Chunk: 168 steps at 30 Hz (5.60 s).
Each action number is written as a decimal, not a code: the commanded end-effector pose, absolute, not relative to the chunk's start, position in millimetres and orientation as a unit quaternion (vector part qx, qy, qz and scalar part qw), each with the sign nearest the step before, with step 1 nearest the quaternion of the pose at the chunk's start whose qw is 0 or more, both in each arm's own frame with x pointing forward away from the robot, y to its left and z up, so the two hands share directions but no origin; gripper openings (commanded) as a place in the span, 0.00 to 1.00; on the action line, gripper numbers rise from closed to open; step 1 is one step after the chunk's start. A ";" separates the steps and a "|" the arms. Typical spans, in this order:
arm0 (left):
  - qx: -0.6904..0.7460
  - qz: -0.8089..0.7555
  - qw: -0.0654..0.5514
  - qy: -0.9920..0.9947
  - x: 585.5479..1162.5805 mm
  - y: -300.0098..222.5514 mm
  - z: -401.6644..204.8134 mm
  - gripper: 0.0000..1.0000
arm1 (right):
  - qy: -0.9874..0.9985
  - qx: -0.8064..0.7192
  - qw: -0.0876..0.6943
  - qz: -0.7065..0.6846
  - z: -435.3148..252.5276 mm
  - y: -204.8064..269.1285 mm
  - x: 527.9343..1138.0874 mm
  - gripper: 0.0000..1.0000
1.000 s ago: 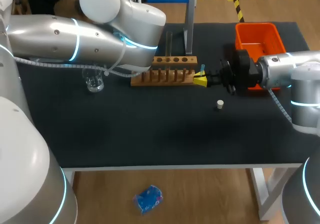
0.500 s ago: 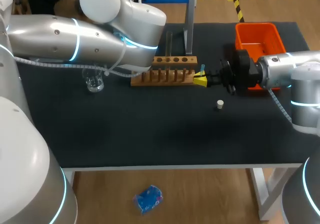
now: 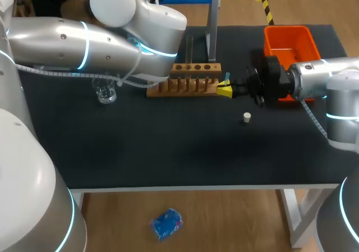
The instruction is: Invert the test tube, pick up the pipette, mount the tip to pipette, aspirate from beaker and dispense into the tube, eject the tip, return the pipette, and cap with the stopper.
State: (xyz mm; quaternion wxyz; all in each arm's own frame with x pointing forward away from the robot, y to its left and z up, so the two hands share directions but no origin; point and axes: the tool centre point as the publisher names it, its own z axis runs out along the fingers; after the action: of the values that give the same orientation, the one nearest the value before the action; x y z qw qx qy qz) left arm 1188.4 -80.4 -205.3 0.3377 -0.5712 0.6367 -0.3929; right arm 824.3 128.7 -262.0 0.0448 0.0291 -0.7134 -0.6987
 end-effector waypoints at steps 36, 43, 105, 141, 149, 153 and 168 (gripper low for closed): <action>-0.357 -0.455 0.283 0.765 1086.1 -71.0 -105.7 0.00 | -0.714 0.030 0.045 -0.699 -261.9 127.9 824.1 0.00; -0.357 -0.455 0.283 0.765 1086.1 -71.0 -105.7 0.00 | -0.714 0.030 0.045 -0.699 -261.9 127.9 824.1 0.00; -0.095 -0.657 0.190 0.724 933.3 -49.2 -33.3 0.00 | -0.714 0.030 0.045 -0.699 -261.9 127.9 824.1 0.00; -0.039 -0.656 0.064 0.751 848.9 -157.1 -26.1 0.00 | -0.714 0.030 0.045 -0.699 -261.9 127.9 824.1 0.00; -0.031 -0.656 0.059 0.752 846.6 -169.5 -29.7 0.00 | -0.714 0.030 0.045 -0.699 -261.9 127.9 824.1 0.00; -0.031 -0.656 0.059 0.752 846.6 -169.5 -29.7 0.00 | -0.714 0.030 0.045 -0.699 -261.9 127.9 824.1 0.00; -0.031 -0.656 0.059 0.752 846.6 -169.5 -29.7 0.00 | -0.714 0.030 0.045 -0.699 -261.9 127.9 824.1 0.00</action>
State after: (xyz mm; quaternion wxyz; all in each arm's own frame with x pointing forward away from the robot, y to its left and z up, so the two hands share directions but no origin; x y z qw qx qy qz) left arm 846.3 -169.9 -30.1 0.0594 -0.0316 0.7511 -0.6568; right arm 824.2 128.7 -262.0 0.0448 0.0291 -0.7134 -0.6987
